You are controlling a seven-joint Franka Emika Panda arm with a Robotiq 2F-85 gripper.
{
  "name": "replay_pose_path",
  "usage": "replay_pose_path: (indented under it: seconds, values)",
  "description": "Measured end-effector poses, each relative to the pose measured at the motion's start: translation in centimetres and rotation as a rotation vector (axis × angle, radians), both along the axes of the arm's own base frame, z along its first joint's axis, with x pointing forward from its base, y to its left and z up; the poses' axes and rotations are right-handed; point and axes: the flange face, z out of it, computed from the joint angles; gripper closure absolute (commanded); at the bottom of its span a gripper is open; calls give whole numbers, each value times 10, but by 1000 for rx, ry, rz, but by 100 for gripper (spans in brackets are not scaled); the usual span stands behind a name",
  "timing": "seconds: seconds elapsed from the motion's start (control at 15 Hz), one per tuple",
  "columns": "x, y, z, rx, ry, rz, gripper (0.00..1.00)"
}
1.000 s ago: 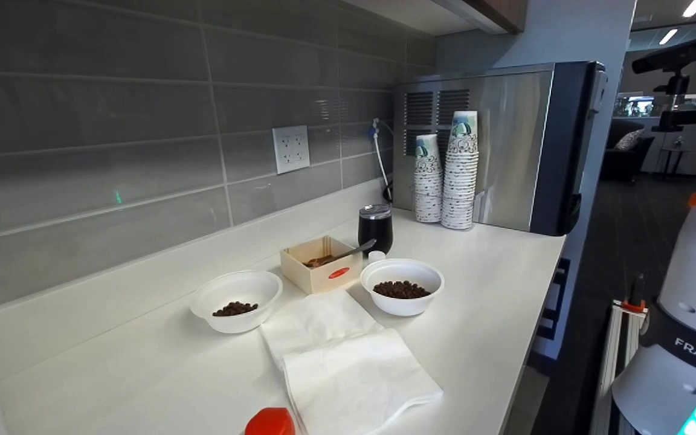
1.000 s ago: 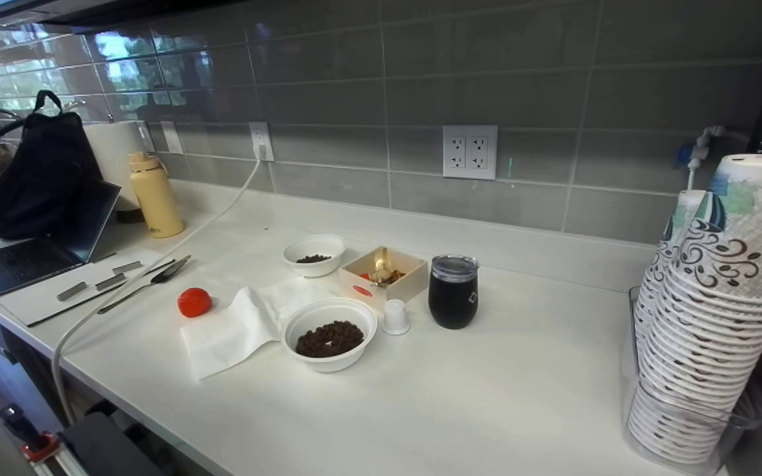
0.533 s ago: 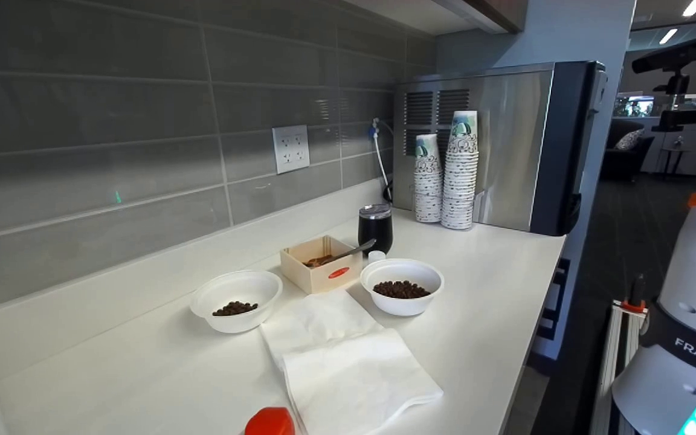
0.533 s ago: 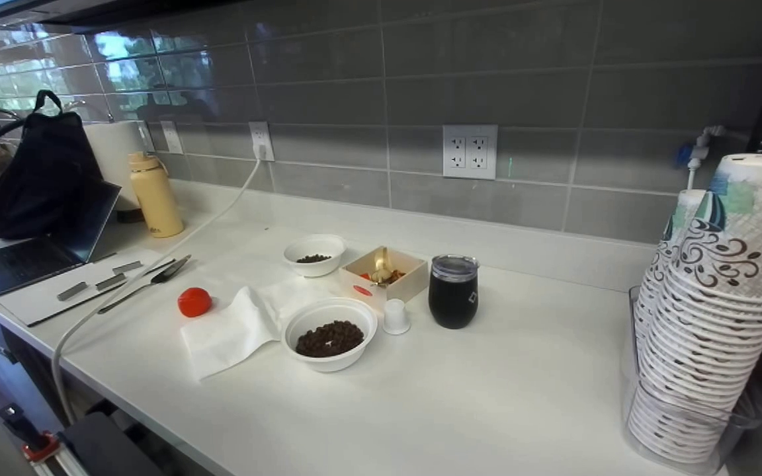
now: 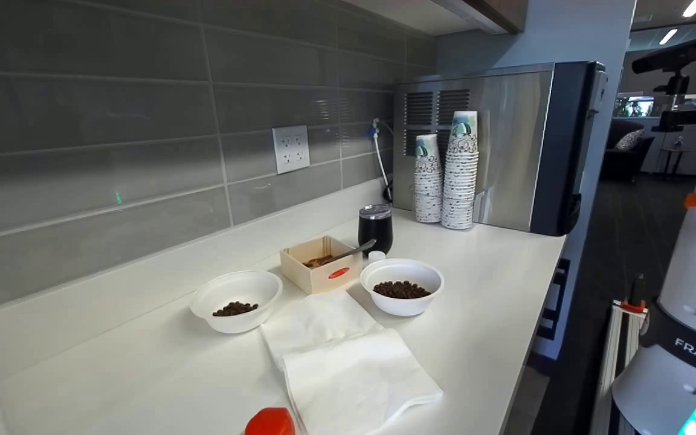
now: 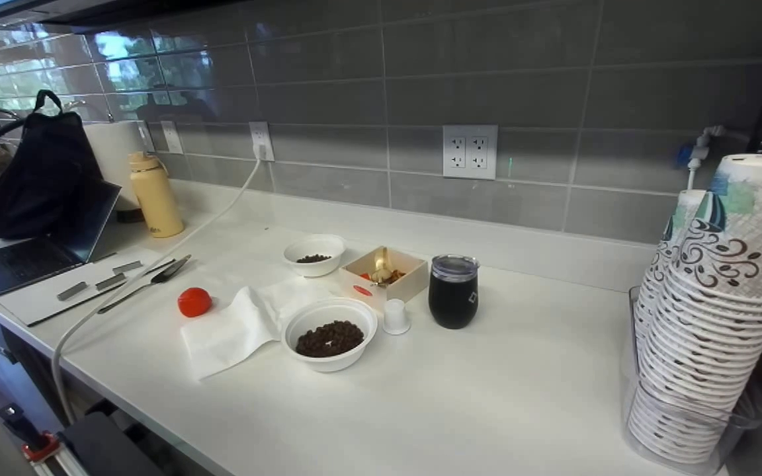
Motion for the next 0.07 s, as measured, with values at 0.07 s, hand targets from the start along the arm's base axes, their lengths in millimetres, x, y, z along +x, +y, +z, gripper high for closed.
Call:
replay_pose_path:
  seconds: [0.07]
  values:
    - [1, 3, -2, 9, 13, 9, 0]
